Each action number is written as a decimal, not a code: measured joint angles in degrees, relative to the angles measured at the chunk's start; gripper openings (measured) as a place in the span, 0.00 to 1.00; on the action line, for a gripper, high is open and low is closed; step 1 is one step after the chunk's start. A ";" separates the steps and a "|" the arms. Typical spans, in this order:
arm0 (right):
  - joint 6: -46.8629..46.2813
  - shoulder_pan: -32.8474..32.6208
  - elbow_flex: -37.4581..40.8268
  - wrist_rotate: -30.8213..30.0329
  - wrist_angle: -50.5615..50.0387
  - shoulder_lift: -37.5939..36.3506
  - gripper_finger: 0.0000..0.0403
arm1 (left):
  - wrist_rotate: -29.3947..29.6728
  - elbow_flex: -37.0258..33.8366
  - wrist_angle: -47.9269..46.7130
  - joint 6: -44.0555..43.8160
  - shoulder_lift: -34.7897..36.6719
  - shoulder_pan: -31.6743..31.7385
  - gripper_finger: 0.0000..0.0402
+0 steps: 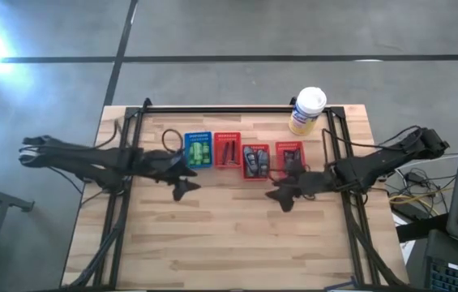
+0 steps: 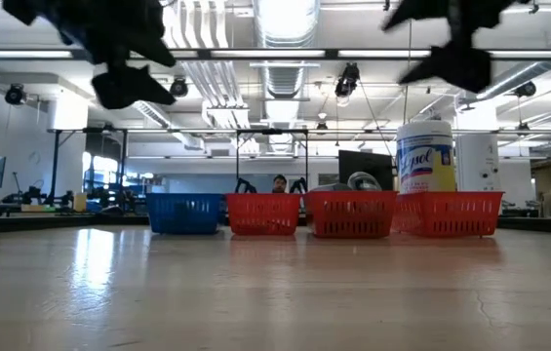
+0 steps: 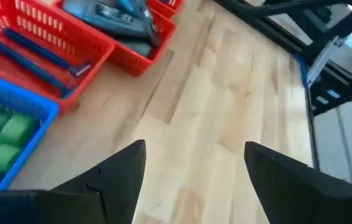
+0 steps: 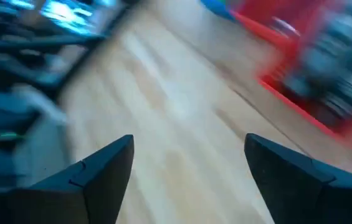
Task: Pick & Place Travel size toiletries
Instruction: Return to Home Position
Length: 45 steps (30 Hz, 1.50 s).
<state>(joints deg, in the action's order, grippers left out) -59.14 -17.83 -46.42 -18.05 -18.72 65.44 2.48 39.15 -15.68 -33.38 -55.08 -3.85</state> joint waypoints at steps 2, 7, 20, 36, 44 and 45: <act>5.78 2.61 1.70 1.95 9.26 0.44 0.73 | 2.75 -1.96 -1.02 -0.13 2.72 -1.01 0.69; 10.76 10.61 1.98 0.12 7.50 -0.76 0.69 | 5.10 -5.19 -5.81 -9.15 9.65 -1.30 0.68; 22.54 19.90 2.98 19.21 17.33 -9.63 0.60 | -7.22 -22.90 21.91 4.79 30.65 3.23 0.68; 17.79 26.56 25.65 20.37 20.95 -40.06 0.55 | -10.28 -38.32 17.04 5.78 54.93 8.28 0.68; 17.15 26.47 34.87 16.61 21.16 -52.53 0.60 | -0.09 -38.62 16.61 6.32 53.21 8.36 0.68; 17.85 26.48 35.77 16.54 21.07 -53.80 0.60 | -0.22 -38.63 16.59 6.31 53.01 8.36 0.68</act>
<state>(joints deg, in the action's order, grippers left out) -41.29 8.64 -10.65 -1.51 2.35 11.64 2.26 0.51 0.91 -27.07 -2.07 4.51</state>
